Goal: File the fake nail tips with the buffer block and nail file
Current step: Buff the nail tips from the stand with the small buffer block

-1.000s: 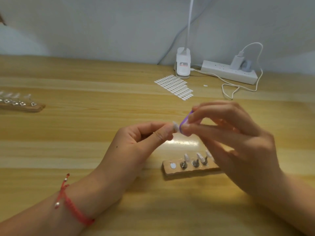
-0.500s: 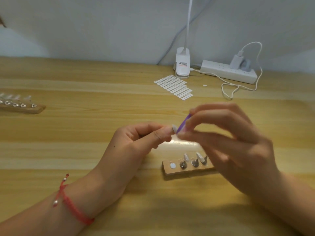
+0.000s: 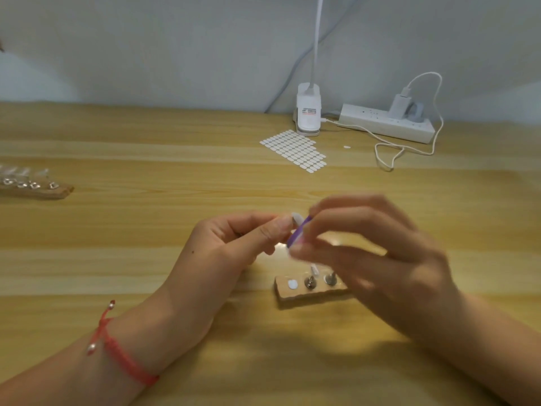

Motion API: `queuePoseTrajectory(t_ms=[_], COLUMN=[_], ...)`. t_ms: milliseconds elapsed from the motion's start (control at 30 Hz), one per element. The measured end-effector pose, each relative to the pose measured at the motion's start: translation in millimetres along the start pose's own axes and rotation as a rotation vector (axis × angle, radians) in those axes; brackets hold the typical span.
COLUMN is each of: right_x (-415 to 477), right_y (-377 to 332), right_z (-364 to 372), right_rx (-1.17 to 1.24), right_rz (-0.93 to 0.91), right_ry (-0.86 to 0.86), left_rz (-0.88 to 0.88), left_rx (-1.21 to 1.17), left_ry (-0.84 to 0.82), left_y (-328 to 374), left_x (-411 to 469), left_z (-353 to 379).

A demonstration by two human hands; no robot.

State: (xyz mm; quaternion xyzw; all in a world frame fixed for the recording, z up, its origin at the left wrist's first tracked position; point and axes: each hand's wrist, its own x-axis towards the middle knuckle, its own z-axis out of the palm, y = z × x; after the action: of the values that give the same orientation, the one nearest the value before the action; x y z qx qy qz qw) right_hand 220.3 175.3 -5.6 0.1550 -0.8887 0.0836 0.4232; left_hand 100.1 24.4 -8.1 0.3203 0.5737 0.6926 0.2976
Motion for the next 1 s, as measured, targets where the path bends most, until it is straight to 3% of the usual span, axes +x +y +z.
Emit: queuePoseTrajectory(t_ms=[300,767,900,1000], right_x=[-2.8,-4.3,-2.2,-1.3], right_y=[-1.5,1.8,26.4,29.9], right_z=[4.9,7.6,-6.0,-15.8], right_rx=[0.072,0.188,0.213,0.392], right_rz=[-0.023,0.095,0.316,0.505], right_ry=[-0.009,0.026,0.081,0.174], left_rz=[0.067,0.079,0.064,0.069], left_rx=[0.003,0.035,0.047,0.063], left_ry=[0.005,0.009,0.005,0.0], left_y=[1.8,0.0,0.1,0.2], left_x=[-1.7,-2.3,-2.4,-2.0], left_z=[6.2,7.1,6.1,5.3])
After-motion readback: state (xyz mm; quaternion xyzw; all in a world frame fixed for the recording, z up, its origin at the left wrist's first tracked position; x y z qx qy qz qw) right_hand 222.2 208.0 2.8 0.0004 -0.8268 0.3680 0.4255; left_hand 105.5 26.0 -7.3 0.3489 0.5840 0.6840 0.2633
